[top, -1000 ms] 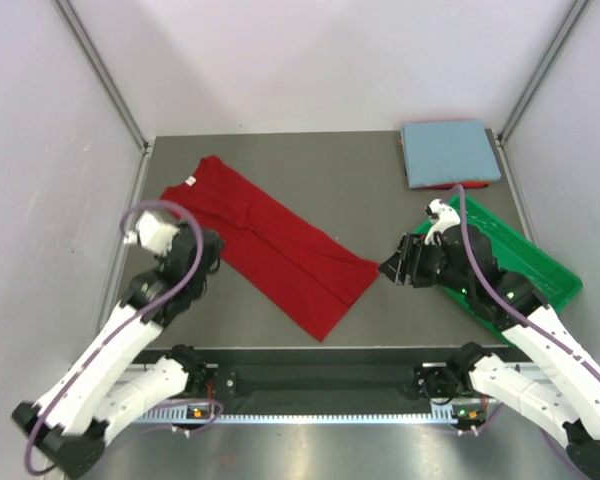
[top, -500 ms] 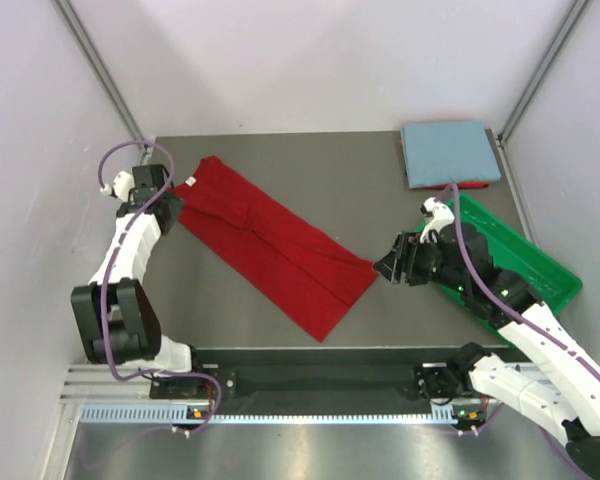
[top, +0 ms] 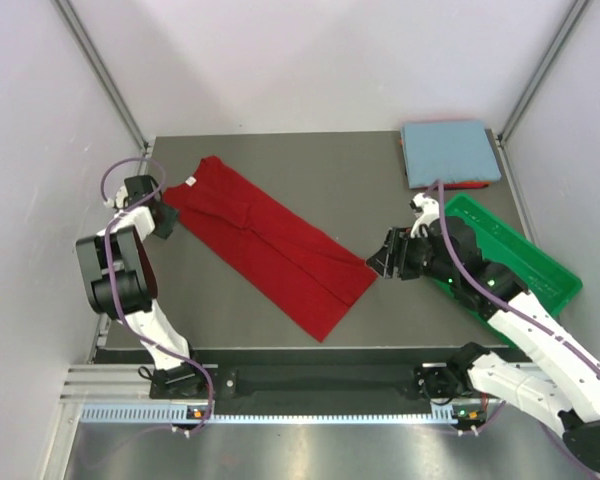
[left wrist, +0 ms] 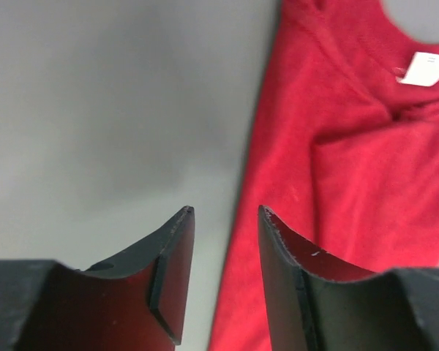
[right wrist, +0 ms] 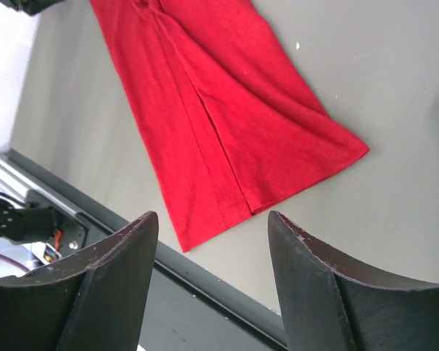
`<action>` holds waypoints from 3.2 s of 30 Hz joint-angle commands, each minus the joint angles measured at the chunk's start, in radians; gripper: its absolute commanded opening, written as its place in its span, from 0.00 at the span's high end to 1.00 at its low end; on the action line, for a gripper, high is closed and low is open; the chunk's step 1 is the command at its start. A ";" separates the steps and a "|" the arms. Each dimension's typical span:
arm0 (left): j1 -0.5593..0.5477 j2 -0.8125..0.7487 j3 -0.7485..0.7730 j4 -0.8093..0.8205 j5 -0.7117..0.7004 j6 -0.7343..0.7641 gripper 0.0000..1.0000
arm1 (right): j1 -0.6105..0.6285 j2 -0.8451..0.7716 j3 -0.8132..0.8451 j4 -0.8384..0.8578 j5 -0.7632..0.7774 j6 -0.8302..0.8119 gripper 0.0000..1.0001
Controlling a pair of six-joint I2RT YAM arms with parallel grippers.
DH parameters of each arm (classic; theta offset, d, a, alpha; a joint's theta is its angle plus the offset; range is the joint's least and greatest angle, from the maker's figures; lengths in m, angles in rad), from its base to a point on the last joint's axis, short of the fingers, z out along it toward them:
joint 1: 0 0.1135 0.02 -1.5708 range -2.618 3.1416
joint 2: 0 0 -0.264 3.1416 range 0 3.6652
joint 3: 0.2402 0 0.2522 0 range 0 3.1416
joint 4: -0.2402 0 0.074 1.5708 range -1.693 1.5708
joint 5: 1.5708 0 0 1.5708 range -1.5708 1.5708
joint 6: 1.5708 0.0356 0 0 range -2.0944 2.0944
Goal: Fold and stack the t-shirts
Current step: Fold the tshirt
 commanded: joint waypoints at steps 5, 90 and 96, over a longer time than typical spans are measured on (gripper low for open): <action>-0.001 0.092 0.061 0.086 -0.052 -0.019 0.57 | 0.003 0.071 0.007 0.064 -0.004 -0.032 0.38; -0.170 0.028 0.141 -0.080 0.034 0.233 0.49 | -0.124 0.444 -0.407 0.509 -0.173 0.019 1.00; -0.172 0.125 0.210 -0.055 0.119 0.236 0.50 | -0.121 0.280 -0.458 0.437 -0.150 0.048 1.00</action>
